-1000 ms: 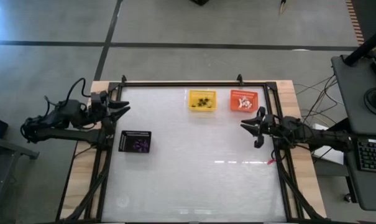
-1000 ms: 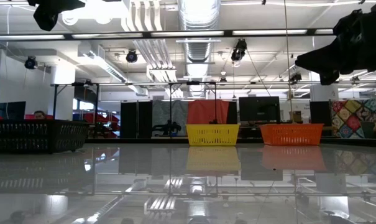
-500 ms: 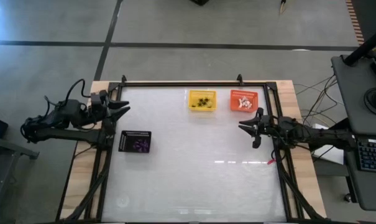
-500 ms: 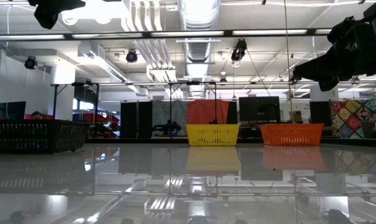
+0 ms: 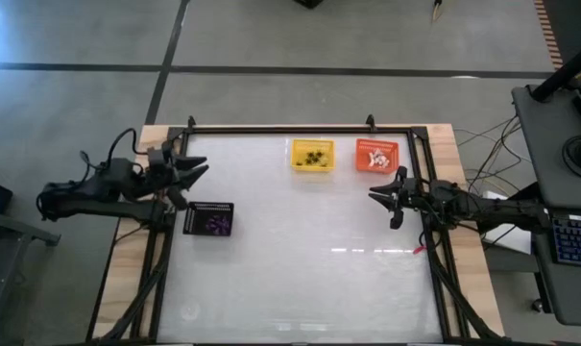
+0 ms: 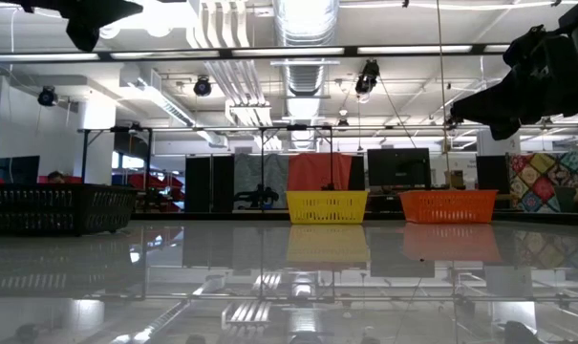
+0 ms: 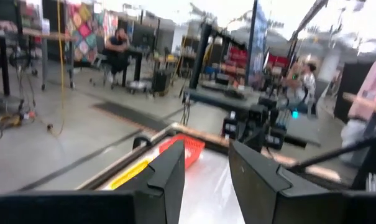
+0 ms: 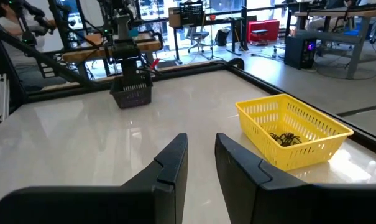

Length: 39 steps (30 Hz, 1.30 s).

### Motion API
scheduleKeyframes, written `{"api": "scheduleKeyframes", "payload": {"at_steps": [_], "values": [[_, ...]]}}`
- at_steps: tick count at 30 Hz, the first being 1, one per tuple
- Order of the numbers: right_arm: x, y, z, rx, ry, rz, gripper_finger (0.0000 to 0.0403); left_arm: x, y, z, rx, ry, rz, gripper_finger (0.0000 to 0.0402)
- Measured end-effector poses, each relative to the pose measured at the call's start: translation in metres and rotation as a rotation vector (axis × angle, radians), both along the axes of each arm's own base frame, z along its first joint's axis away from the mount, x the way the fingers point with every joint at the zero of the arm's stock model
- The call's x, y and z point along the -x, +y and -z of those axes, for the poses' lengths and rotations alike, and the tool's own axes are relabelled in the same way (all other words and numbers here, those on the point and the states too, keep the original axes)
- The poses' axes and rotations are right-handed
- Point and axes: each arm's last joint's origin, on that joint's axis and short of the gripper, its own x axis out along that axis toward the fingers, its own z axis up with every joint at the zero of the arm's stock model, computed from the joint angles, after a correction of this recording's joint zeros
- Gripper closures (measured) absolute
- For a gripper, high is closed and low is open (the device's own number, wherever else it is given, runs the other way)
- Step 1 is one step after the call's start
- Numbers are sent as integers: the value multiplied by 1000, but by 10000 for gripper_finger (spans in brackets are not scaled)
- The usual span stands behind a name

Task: Sort Halloween decoration
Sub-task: Return to Home Position

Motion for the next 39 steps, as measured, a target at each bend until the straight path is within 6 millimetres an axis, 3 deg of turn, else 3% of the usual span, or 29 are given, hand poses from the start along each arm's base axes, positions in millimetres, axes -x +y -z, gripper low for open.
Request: {"api": "scheduleKeyframes", "payload": {"at_steps": [3,8,12,25,39], "values": [[0,0,0,0,1,0,330,-5,1,6,11,-65,-24,294],[0,0,0,0,0,0,330,-10,2,24,34,-1,-78,294],[0,0,0,0,0,0,330,-16,1,40,189,-29,-56,294],[0,0,0,0,0,0,330,-33,0,85,143,-56,-15,294],[0,0,0,0,0,0,330,-25,-5,115,76,-79,159,294]]}}
